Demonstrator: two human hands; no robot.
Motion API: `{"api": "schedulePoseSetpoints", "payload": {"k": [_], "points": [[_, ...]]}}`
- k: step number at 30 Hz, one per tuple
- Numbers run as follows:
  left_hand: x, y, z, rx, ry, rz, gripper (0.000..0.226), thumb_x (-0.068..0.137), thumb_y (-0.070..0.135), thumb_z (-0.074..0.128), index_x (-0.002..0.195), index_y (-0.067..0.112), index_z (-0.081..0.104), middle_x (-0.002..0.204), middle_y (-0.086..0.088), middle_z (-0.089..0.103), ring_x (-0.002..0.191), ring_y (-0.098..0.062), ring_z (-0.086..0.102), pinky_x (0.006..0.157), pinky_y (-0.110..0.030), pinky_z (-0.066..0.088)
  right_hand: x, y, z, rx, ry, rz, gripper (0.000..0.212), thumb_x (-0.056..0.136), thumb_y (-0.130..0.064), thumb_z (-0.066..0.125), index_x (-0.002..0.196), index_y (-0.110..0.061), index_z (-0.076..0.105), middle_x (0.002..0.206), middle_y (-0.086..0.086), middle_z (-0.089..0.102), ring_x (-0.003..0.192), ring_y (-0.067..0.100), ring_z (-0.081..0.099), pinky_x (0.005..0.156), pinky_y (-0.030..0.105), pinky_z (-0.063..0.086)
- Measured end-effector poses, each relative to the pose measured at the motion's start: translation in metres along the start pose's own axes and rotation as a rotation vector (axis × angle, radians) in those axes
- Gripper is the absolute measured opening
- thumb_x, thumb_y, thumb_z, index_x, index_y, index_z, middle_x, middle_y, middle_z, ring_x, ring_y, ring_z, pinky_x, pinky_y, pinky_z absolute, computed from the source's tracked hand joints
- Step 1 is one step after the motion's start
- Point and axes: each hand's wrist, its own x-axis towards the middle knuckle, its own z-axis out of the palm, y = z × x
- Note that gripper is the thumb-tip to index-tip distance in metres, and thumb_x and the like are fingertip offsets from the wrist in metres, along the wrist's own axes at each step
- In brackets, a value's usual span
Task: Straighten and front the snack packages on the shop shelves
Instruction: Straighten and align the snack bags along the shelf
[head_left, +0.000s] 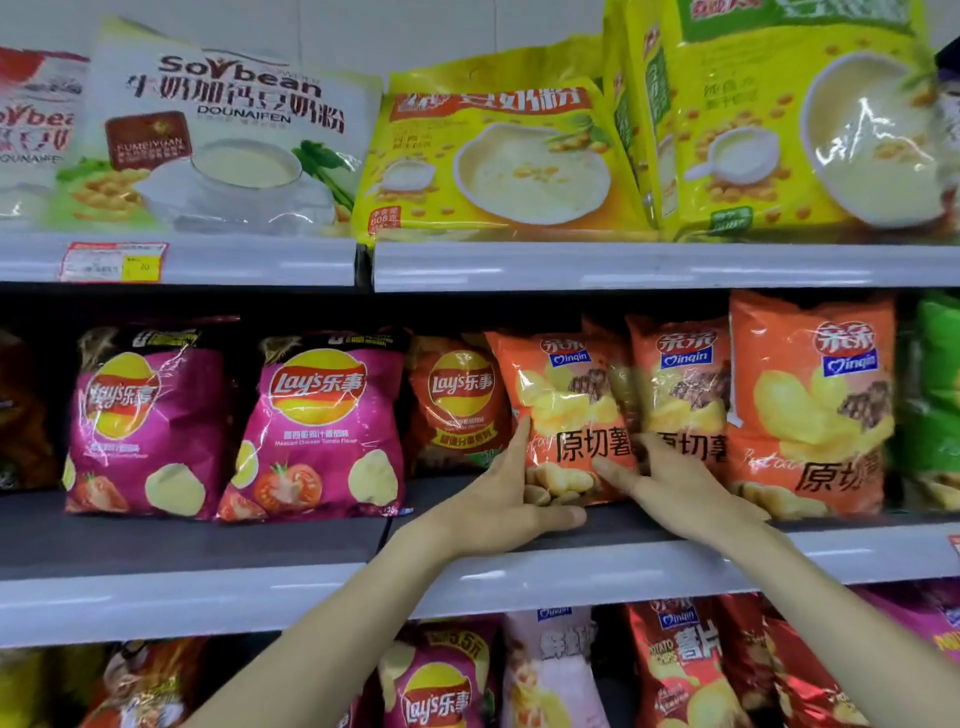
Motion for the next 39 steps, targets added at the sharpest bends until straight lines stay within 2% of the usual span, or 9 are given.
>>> {"api": "schedulePoseSetpoints", "payload": {"k": [3,7,11,16,21,24,27,30,39], "points": [[-0.004,-0.005,0.002,0.013,0.142,0.007,0.111,0.083,0.055,0.078,0.165,0.04,0.006,0.149,0.008,0.048,0.132,-0.008,0.053,0.117,-0.036,0.042,-0.003,-0.004,0.002,-0.014,-0.057,-0.017,0.097,0.082,-0.081,0.061,0.152,-0.02,0.033,0.135,-0.003,0.063,0.119,0.021,0.062,0.096,0.034,0.048],[-0.013,-0.005,0.004,-0.003,0.191,-0.004,0.081,0.09,0.043,0.079,0.154,0.028,0.033,0.127,0.012,0.06,0.111,-0.006,0.063,0.089,-0.015,0.051,-0.005,-0.006,0.002,-0.016,-0.062,-0.004,0.097,0.077,-0.069,0.079,0.148,-0.023,0.032,0.118,-0.006,0.065,0.099,0.014,0.058,0.09,0.033,0.048],[-0.015,-0.009,0.006,-0.001,0.136,0.034,0.098,0.084,0.049,0.084,0.162,0.032,0.027,0.142,0.014,0.056,0.127,-0.004,0.057,0.114,-0.034,0.047,-0.008,-0.003,0.002,-0.011,-0.025,0.001,0.109,0.074,-0.062,0.086,0.154,-0.025,0.023,0.136,-0.001,0.063,0.11,0.02,0.061,0.09,0.033,0.046],[-0.016,-0.01,0.005,-0.168,0.032,0.031,0.111,0.078,0.053,0.087,0.164,0.046,0.017,0.16,0.019,0.045,0.145,-0.002,0.044,0.125,-0.038,0.035,-0.018,-0.007,0.001,0.037,-0.018,-0.022,0.117,0.077,-0.07,0.077,0.162,-0.029,0.007,0.135,-0.007,0.056,0.116,0.017,0.057,0.091,0.029,0.039],[-0.016,-0.01,0.005,-0.24,-0.049,0.02,0.067,0.094,0.024,0.079,0.13,0.061,0.036,0.126,0.043,0.056,0.115,0.028,0.052,0.096,-0.005,0.043,-0.016,-0.006,-0.002,0.053,-0.047,0.029,0.096,0.089,-0.071,0.061,0.158,-0.027,0.012,0.125,-0.008,0.056,0.101,0.014,0.051,0.087,0.031,0.038],[-0.017,-0.009,0.004,-0.255,-0.055,-0.002,0.073,0.095,0.023,0.077,0.145,0.046,0.031,0.123,0.047,0.043,0.101,0.039,0.045,0.087,0.004,0.04,-0.014,-0.006,-0.003,0.069,-0.026,0.048,0.098,0.082,-0.07,0.071,0.152,-0.031,0.014,0.121,-0.009,0.055,0.102,0.016,0.055,0.087,0.035,0.042],[-0.011,-0.016,0.005,-0.236,-0.041,0.012,0.107,0.085,0.042,0.085,0.166,0.04,0.015,0.16,0.029,0.03,0.141,0.017,0.032,0.121,-0.021,0.029,-0.015,-0.006,-0.001,0.058,0.021,0.053,0.097,0.077,-0.069,0.078,0.142,-0.036,0.015,0.12,-0.009,0.057,0.101,0.017,0.056,0.085,0.035,0.043],[-0.007,-0.016,0.005,-0.201,-0.05,0.0,0.124,0.071,0.06,0.087,0.166,0.045,0.009,0.169,0.023,0.025,0.154,-0.001,0.026,0.129,-0.04,0.024,-0.014,-0.006,0.002,0.021,0.023,0.091,0.095,0.077,-0.07,0.077,0.141,-0.036,0.014,0.121,-0.008,0.057,0.103,0.02,0.057,0.085,0.039,0.044],[-0.007,-0.017,0.007,-0.021,0.028,-0.03,0.115,0.079,0.064,0.079,0.168,0.037,0.011,0.165,0.014,0.036,0.148,-0.005,0.037,0.122,-0.031,0.03,-0.01,-0.004,0.007,-0.005,0.043,0.113,0.092,0.078,-0.072,0.075,0.137,-0.029,0.019,0.116,-0.004,0.06,0.099,0.022,0.06,0.083,0.036,0.046]]}}
